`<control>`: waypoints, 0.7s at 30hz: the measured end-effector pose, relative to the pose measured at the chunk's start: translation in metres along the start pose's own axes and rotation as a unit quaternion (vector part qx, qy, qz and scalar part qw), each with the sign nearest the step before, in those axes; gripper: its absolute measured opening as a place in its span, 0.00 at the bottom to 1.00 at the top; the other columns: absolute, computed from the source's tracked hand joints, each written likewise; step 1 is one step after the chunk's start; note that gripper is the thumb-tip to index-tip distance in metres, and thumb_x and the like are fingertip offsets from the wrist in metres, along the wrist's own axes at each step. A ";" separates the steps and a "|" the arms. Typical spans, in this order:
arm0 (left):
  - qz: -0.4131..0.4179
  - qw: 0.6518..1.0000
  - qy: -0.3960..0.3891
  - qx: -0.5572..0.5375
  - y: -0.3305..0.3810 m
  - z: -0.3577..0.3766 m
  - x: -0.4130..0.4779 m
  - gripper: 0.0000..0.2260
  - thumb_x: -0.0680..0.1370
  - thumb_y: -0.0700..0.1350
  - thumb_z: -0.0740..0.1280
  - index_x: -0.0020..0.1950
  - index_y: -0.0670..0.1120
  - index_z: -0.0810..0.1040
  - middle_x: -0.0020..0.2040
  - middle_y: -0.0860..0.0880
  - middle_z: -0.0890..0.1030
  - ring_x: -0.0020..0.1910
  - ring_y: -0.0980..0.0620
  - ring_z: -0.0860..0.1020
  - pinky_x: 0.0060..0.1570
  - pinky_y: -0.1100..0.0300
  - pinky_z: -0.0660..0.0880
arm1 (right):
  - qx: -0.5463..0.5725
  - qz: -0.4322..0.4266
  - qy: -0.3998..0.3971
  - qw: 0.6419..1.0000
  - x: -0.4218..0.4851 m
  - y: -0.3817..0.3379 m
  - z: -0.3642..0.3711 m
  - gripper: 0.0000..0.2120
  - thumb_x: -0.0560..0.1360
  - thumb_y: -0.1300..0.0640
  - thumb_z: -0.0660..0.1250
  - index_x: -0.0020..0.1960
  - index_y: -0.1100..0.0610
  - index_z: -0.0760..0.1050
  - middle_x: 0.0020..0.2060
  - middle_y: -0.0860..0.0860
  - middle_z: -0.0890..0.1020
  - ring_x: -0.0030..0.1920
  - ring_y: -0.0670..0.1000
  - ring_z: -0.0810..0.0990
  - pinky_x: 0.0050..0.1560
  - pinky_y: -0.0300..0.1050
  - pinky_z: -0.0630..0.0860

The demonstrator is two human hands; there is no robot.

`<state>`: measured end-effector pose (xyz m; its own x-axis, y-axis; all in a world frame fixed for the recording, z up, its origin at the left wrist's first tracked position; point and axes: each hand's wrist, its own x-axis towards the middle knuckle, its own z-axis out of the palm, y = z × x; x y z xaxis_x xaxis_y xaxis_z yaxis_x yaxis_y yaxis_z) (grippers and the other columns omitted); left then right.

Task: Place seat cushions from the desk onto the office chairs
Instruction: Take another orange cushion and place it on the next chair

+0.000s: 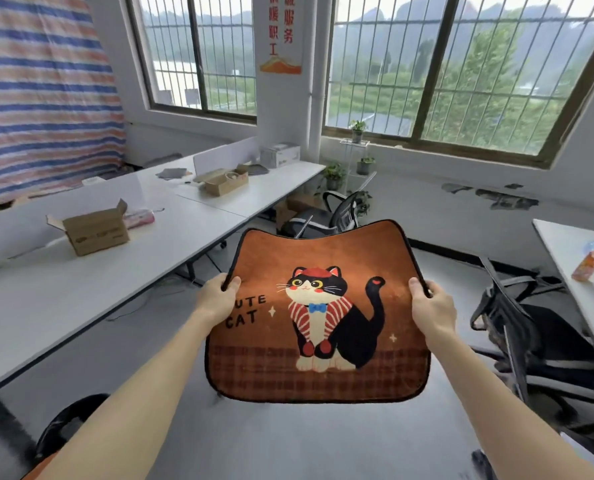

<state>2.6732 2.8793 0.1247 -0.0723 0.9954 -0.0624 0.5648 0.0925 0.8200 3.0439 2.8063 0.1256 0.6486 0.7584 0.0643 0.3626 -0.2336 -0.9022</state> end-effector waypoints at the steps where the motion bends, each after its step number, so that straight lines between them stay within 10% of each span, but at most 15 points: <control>1: -0.009 1.000 0.018 -0.002 0.009 0.009 0.033 0.18 0.83 0.56 0.58 0.63 0.47 0.77 0.57 0.46 0.81 0.54 0.45 0.79 0.53 0.51 0.75 | -0.002 -0.003 -0.015 1.000 0.040 -0.010 0.018 0.18 0.81 0.42 0.61 0.58 0.54 0.80 0.49 0.54 0.83 0.51 0.58 0.80 0.53 0.52 0.77; 16: -0.125 0.982 0.115 -0.087 0.005 0.038 0.274 0.17 0.85 0.51 0.57 0.67 0.43 0.75 0.58 0.45 0.79 0.53 0.46 0.76 0.54 0.54 0.70 | 0.003 -0.011 -0.179 0.984 0.288 -0.075 0.223 0.17 0.78 0.43 0.66 0.58 0.54 0.79 0.48 0.51 0.83 0.50 0.55 0.81 0.52 0.50 0.78; 21: -0.176 0.968 0.137 -0.112 -0.024 0.034 0.372 0.13 0.85 0.50 0.58 0.63 0.47 0.77 0.57 0.45 0.79 0.59 0.42 0.76 0.54 0.55 0.69 | -0.006 0.015 -0.337 0.941 0.363 -0.114 0.299 0.14 0.72 0.62 0.74 0.56 0.54 0.76 0.47 0.52 0.85 0.46 0.54 0.84 0.46 0.48 0.80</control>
<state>2.6610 3.2481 0.0623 -0.4607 0.8564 -0.2332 0.2757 0.3878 0.8795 3.0382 3.2901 0.1241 0.0878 0.9641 -0.2507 0.3615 -0.2654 -0.8938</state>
